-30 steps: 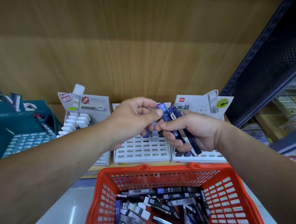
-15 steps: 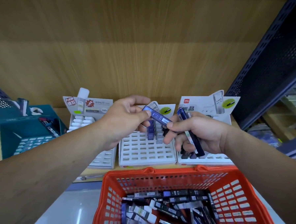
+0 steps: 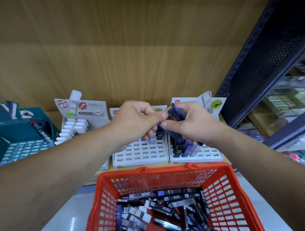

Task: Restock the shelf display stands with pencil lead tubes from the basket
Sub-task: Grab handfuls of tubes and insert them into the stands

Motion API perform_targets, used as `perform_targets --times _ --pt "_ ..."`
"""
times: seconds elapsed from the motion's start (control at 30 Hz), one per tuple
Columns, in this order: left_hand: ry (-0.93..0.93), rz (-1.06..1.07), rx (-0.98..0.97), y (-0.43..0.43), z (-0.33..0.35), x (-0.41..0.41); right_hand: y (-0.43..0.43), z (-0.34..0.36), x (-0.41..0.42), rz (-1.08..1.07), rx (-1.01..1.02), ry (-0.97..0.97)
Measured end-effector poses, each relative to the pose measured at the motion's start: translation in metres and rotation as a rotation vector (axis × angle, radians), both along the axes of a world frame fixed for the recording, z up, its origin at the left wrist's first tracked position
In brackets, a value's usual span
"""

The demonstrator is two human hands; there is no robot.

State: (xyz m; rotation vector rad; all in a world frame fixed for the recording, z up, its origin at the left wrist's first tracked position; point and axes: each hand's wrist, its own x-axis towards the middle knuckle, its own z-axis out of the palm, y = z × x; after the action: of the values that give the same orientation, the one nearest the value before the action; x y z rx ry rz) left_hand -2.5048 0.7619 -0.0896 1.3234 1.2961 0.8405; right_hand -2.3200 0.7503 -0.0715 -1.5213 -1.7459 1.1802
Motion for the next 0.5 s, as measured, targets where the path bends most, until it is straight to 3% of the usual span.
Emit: perform_targets --times 0.17,0.33,0.5 --pt "-0.102 -0.069 -0.062 -0.02 0.018 0.012 -0.029 0.009 0.019 -0.205 0.021 0.03" --pt "0.218 -0.253 -0.058 -0.038 0.005 0.005 -0.057 0.001 0.06 -0.486 0.09 0.014" --pt "0.405 -0.35 0.022 -0.048 -0.005 0.011 -0.058 -0.012 0.087 -0.689 0.168 0.034"
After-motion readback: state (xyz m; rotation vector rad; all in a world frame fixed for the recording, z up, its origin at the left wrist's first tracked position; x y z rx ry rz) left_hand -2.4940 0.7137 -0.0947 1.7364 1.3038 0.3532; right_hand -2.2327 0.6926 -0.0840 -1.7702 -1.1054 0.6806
